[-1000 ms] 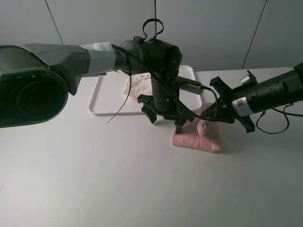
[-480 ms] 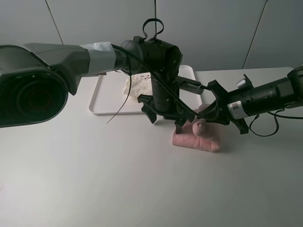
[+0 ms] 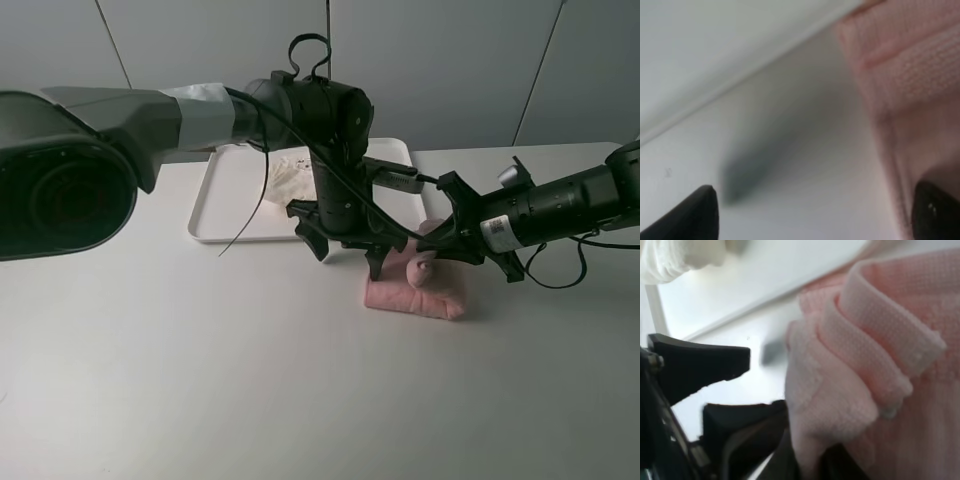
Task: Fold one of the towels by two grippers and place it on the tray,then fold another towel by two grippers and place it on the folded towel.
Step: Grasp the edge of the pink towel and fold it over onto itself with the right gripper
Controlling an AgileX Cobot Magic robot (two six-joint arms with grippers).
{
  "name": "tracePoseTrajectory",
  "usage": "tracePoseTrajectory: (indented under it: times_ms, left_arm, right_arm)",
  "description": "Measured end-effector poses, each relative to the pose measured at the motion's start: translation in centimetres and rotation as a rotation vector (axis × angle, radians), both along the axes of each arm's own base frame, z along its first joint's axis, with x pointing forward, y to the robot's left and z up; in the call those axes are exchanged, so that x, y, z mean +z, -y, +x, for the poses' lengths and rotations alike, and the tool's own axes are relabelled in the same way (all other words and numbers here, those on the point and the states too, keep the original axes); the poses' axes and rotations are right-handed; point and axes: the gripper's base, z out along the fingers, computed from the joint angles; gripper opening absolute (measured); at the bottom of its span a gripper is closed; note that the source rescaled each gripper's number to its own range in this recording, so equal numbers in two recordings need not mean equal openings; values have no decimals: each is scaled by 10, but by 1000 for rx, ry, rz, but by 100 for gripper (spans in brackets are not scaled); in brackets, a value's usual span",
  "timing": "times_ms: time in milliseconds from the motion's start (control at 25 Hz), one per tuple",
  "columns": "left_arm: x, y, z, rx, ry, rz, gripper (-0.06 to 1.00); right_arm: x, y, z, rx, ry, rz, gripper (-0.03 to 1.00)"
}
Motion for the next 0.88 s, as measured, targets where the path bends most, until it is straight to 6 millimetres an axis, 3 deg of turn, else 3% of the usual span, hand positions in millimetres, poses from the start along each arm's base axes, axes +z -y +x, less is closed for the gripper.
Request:
tracePoseTrajectory:
  times_ms: [200, 520, 640, 800, 880]
  left_arm:
    - [28, -5, 14, 14, 20, -34, 99]
    - [92, 3, 30, 22, 141, -215, 99]
    - [97, 0, 34, 29, 145, -239, 99]
    - [97, -2, 36, 24, 145, -238, 99]
    - [97, -2, 36, 22, 144, -239, 99]
  right_arm:
    - [0, 0, 0, 10, 11, -5, 4]
    - [0, 0, 0, 9, 13, -4, 6]
    - [1, -1, 2, -14, 19, 10, 22]
    - [3, -10, 3, -2, 51, 20, 64]
    - [3, -15, 2, 6, 56, 27, 74]
